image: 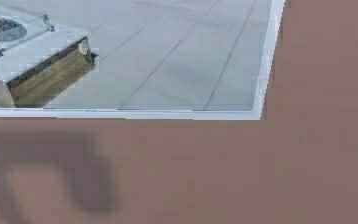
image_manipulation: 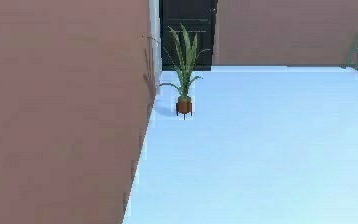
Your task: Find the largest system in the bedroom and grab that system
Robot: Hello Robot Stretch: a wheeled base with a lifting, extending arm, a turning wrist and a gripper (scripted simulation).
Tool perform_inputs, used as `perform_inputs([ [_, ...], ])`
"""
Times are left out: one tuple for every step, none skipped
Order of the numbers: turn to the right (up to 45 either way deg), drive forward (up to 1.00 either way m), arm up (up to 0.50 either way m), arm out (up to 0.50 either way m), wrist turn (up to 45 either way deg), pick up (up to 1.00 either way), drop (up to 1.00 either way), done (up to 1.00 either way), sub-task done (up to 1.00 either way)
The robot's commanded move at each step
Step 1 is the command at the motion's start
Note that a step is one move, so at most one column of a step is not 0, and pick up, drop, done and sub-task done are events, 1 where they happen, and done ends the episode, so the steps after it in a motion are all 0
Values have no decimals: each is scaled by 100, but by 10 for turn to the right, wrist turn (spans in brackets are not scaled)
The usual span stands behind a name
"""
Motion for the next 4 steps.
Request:
perform_inputs([
  [-450, 0, 0, 0, 0, 0, 0, 0, 0],
  [-450, 0, 0, 0, 0, 0, 0, 0, 0],
  [-450, 0, 0, 0, 0, 0, 0, 0, 0],
  [-210, 0, 0, 0, 0, 0, 0, 0, 0],
])
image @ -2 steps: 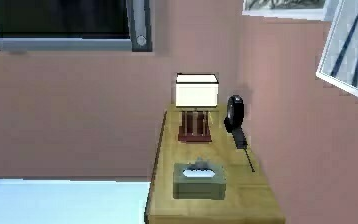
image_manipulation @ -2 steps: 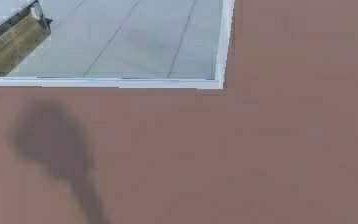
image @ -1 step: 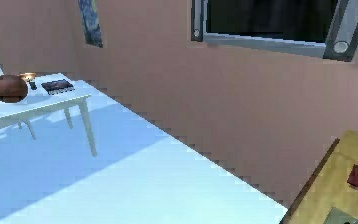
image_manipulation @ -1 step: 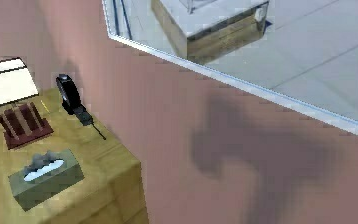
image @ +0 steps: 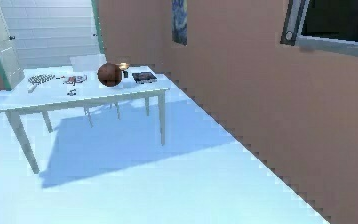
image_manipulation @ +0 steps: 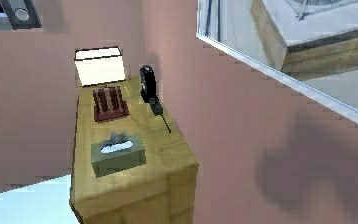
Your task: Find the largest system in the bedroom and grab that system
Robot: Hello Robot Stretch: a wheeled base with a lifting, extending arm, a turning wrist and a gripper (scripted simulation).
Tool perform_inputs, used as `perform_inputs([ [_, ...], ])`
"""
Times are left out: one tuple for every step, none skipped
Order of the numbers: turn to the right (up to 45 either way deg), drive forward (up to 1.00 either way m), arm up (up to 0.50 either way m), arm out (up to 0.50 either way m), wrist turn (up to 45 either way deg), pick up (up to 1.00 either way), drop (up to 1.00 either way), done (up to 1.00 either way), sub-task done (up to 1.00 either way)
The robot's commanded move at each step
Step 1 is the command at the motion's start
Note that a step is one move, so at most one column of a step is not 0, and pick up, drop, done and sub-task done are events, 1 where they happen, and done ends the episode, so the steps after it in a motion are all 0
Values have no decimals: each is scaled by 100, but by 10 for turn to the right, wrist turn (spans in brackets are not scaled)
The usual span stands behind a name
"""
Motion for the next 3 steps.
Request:
perform_inputs([
  [0, 0, 50, 0, 0, 0, 0, 0, 0],
  [0, 0, 38, 0, 0, 0, 0, 0, 0],
  [0, 0, 0, 42, 0, 0, 0, 0, 0],
])
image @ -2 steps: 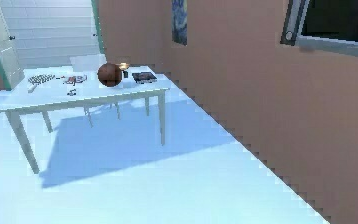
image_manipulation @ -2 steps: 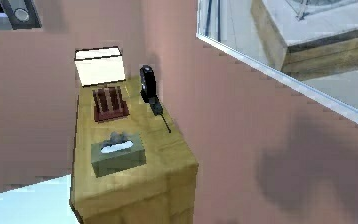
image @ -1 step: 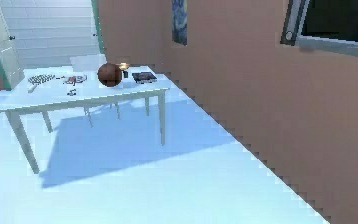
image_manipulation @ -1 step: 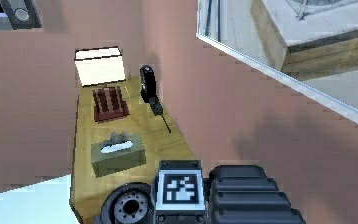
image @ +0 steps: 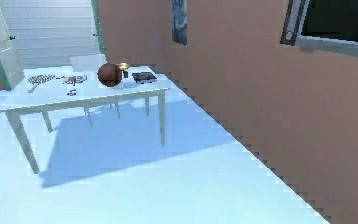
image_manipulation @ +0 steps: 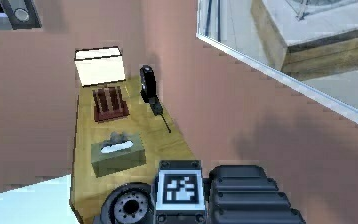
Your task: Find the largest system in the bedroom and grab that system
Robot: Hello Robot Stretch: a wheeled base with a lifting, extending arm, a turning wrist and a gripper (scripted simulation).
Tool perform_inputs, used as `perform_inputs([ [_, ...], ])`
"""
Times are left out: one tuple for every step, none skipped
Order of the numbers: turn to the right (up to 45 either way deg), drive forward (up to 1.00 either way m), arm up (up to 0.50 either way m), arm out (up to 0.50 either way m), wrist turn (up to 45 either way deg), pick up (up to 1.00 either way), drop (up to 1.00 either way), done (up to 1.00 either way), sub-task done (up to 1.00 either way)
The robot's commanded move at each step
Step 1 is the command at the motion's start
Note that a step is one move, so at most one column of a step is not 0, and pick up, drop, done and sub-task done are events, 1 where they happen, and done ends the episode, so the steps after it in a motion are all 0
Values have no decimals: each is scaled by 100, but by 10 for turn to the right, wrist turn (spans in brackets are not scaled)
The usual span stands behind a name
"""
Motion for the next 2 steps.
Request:
perform_inputs([
  [0, 0, 0, 42, 0, 0, 0, 0, 0],
  [0, 0, 0, 0, 0, 100, 0, 0, 0],
])
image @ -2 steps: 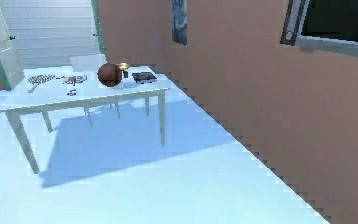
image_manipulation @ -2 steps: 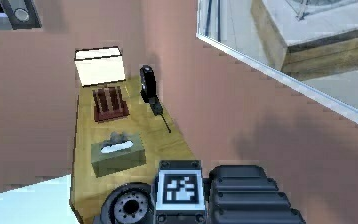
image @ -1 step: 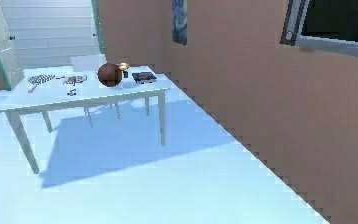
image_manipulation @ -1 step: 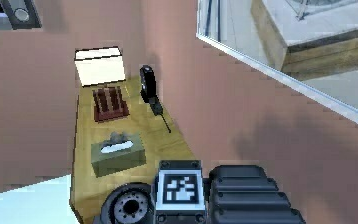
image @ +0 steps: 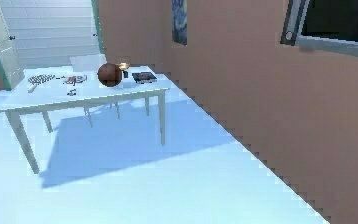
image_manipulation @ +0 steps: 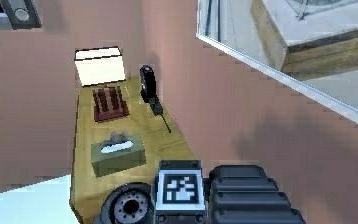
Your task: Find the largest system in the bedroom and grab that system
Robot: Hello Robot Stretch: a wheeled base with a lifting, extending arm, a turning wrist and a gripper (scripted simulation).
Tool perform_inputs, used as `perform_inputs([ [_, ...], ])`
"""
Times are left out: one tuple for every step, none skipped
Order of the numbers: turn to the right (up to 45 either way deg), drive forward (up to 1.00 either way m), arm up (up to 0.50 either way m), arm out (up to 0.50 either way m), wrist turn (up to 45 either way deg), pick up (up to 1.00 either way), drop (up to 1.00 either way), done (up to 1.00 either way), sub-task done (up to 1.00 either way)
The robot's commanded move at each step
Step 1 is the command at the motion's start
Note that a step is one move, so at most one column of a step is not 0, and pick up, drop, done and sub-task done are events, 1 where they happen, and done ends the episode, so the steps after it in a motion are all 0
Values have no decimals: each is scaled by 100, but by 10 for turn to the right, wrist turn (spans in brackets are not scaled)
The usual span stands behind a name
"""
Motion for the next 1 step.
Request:
perform_inputs([
  [0, 0, 0, 42, 0, 0, 0, 0, 0],
])
